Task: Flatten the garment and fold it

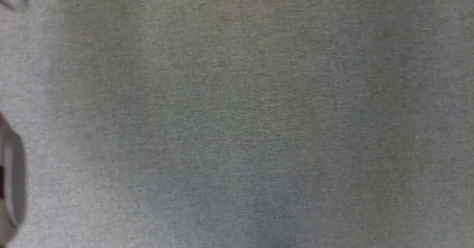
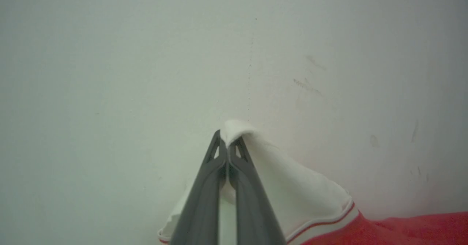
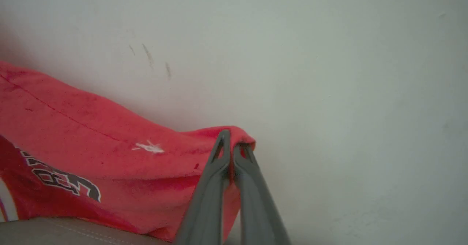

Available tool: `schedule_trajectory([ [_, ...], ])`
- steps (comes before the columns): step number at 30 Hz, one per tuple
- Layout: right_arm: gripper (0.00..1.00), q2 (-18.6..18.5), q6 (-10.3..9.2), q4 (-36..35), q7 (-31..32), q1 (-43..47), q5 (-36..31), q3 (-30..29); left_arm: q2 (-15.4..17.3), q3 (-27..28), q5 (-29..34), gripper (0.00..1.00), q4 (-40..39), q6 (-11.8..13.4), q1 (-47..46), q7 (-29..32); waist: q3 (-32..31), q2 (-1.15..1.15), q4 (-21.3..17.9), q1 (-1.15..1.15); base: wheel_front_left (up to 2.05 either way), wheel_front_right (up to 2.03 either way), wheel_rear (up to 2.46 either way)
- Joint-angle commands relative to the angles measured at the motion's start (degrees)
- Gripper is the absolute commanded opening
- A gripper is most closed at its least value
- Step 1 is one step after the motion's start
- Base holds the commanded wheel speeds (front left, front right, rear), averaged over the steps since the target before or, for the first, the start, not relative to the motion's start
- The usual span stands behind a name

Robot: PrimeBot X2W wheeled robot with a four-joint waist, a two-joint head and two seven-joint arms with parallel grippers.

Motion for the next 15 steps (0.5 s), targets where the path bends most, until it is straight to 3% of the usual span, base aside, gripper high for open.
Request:
schedule_trajectory([
  [1, 0.00, -0.59, -0.05, -0.65, -0.83, 2.05, 1.64, 0.99, -0.39, 0.45, -1.01, 0.00, -1.44, -0.33, 3.14, -0.86, -0.86, 0.00, 1.11, -0.01, 0.00, 0.00, 0.00],
  [8, 0.00, -5.21, -0.05, -9.04, -0.98, 15.30, 10.30, 4.07, 0.01, 0.85, -3.00, 0.00, -11.76, 0.28, 22.07, -1.28, -6.25, 0.00, 2.11, -0.01, 0.00, 0.00, 0.00],
  [15, 0.00, -8.31, -0.05, -22.29, 1.19, 35.46, 16.05, -0.67, -0.24, 1.72, -4.86, 0.00, -26.12, 3.67, 43.91, 0.58, -12.29, 0.00, 2.59, -0.01, 0.00, 0.00, 0.00],
])
